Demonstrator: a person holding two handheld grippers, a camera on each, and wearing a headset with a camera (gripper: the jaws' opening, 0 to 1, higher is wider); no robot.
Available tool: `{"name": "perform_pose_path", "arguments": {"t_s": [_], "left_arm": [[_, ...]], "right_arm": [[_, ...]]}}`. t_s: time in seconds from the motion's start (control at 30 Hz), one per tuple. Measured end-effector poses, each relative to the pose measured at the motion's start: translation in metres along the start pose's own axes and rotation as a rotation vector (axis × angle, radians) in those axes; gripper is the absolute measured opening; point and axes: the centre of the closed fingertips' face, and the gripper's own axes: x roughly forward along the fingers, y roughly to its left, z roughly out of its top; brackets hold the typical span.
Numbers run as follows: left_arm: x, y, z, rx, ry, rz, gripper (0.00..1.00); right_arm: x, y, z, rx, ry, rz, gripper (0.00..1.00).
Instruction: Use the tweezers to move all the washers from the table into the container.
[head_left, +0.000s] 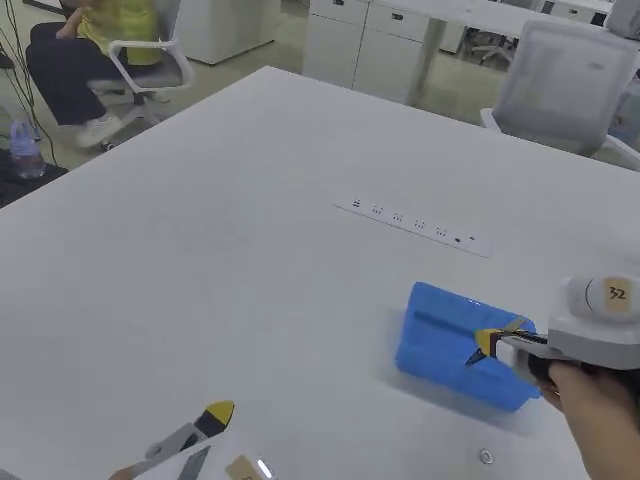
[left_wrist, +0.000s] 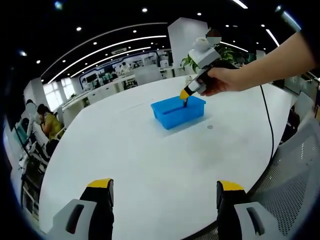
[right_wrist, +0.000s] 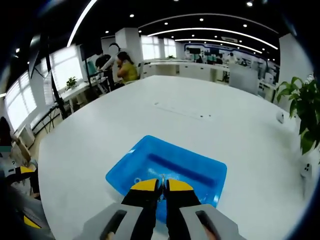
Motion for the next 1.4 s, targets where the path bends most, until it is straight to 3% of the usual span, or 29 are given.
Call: {"name": "perform_pose_path", "arguments": {"t_s": [0.33, 0.67, 0.83, 1.03, 1.2, 1.4], "left_arm": [[0.0, 0.0, -0.001, -0.001, 0.008, 0.0, 0.86], [0.0, -0.001, -0.001, -0.001, 0.008, 0.0, 0.85], [0.0, -0.001, -0.001, 0.001, 0.007, 0.0, 0.85], [0.0, 0.0, 0.0, 0.0, -0.001, 0.002, 0.85], [-0.001, 0.0, 0.001, -0.003, -0.008, 0.003, 0.85], [-0.001, 0.0, 0.001, 0.0, -0.011, 0.003, 0.85]], "right_arm": [[0.006, -0.002, -0.008, -0.012, 0.017, -0.008, 0.02], [-0.001, -0.004, -0.002, -0.039, -0.003, -0.028, 0.02], [-0.02, -0.001, 0.011, -0.026, -0.059, -0.024, 0.02], [-0.055, 0.015, 0.019, -0.016, -0.128, 0.007, 0.02], [-0.074, 0.024, 0.009, -0.011, -0.145, 0.017, 0.02], [-0.081, 0.026, -0.013, 0.001, -0.128, 0.007, 0.02]]}}
